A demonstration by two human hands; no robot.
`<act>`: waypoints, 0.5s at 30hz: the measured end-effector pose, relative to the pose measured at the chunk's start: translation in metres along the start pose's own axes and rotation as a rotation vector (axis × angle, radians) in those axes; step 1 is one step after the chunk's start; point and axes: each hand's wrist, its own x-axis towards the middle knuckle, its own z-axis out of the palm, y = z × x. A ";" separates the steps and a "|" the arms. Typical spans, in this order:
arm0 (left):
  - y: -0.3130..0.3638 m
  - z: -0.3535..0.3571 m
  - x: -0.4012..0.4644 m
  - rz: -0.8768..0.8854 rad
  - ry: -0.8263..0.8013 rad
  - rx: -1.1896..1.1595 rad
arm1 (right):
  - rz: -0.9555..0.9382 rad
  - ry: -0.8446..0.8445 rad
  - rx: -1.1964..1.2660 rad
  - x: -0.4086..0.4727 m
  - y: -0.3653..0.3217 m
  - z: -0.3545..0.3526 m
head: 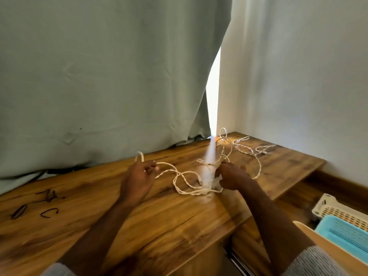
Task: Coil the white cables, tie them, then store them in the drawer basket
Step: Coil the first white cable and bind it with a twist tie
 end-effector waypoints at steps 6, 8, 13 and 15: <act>0.063 0.047 0.011 0.199 -0.356 0.127 | -0.230 0.490 0.092 -0.007 -0.029 -0.012; 0.075 0.061 0.016 0.267 -0.350 0.207 | -0.329 0.591 0.158 -0.011 -0.046 -0.013; 0.069 0.055 0.034 0.188 -0.211 0.074 | -0.083 0.490 -0.078 -0.015 -0.010 -0.004; 0.059 0.033 0.044 0.139 -0.144 0.002 | 0.069 0.407 -0.138 -0.016 0.024 -0.003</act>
